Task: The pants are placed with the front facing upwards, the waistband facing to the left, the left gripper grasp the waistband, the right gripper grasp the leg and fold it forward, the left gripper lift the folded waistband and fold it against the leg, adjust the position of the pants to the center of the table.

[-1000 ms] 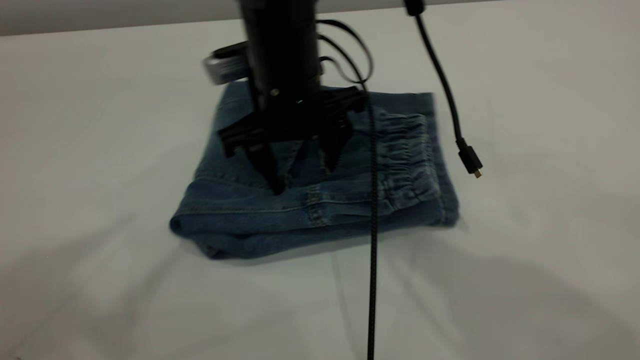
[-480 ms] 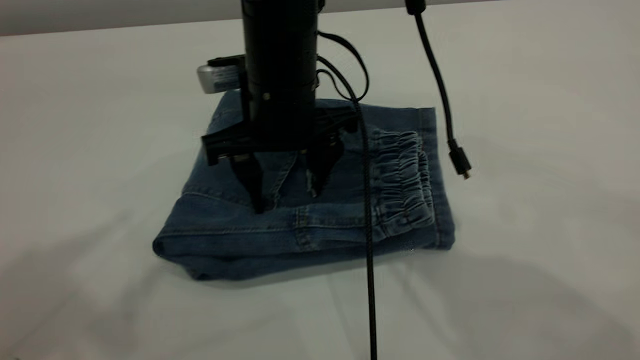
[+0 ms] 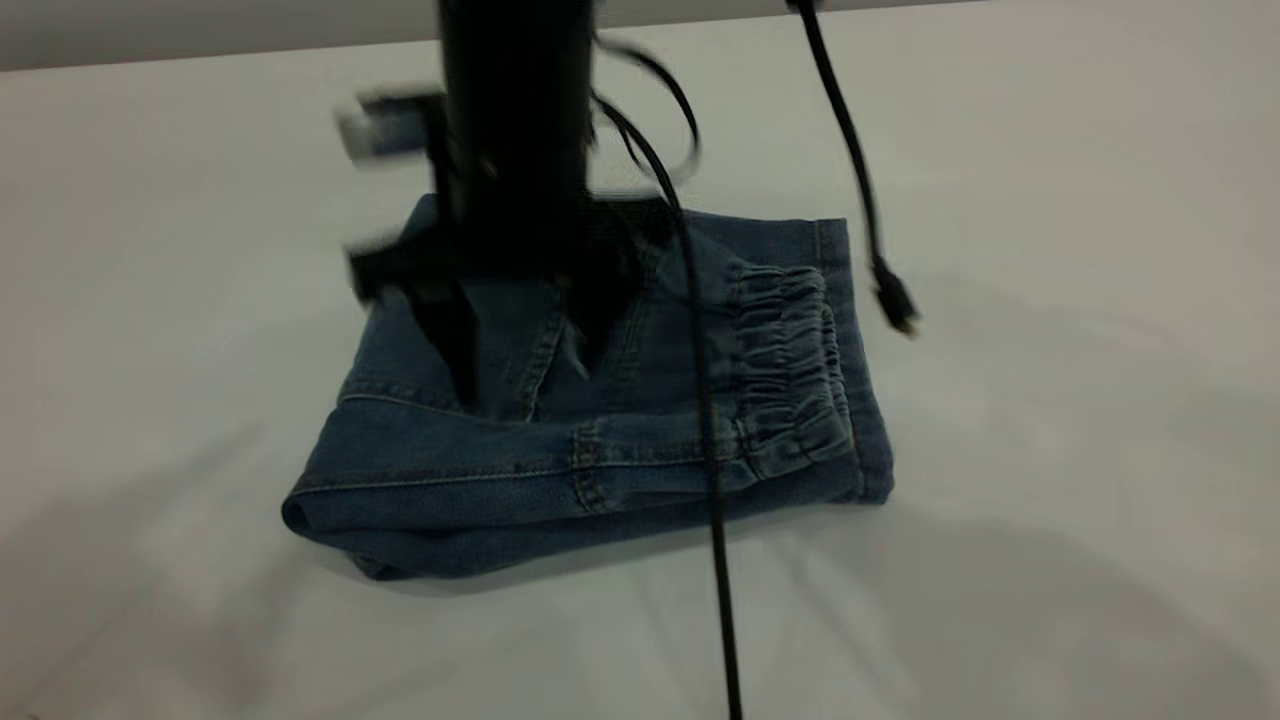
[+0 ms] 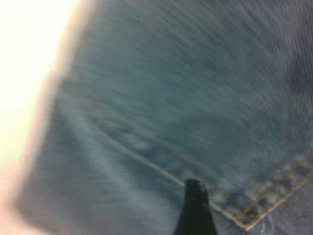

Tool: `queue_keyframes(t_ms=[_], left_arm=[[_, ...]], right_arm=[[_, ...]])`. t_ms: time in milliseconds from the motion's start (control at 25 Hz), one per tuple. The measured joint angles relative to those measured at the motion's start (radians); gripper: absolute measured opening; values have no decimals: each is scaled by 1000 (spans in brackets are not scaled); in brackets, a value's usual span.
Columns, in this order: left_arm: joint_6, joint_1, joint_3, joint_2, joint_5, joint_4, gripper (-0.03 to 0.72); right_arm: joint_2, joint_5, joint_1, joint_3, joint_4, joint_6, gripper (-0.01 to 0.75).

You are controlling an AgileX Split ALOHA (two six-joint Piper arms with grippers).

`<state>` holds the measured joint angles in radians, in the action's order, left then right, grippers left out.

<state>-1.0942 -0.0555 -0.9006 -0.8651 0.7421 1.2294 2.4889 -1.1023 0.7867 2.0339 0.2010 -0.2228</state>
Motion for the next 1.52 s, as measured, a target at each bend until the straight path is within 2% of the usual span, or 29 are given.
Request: queue_keyframes(t_ms=[200,440,960,1080,1240,1520], left_arm=[[0,0,0,0,1,0,582],[0,0,0,0,3,-10,582],[55,0,0,1,-2,-193,582],[106,0,0,1,4,-272,582],[210,0,0,3,13,-400,582],[486,0,0,11,96,-678,582]], right_arm=[[-36,-115,-2,152,-45,52,454],[-101,-121,-2,312,-18,130,453],[-448,-124,1,316,15,257,451],[-545,-123,1,289,14,278,451],[-679,-123,1,184,-19,288,451],[-918,-120,1,-115,-134,277,451]])
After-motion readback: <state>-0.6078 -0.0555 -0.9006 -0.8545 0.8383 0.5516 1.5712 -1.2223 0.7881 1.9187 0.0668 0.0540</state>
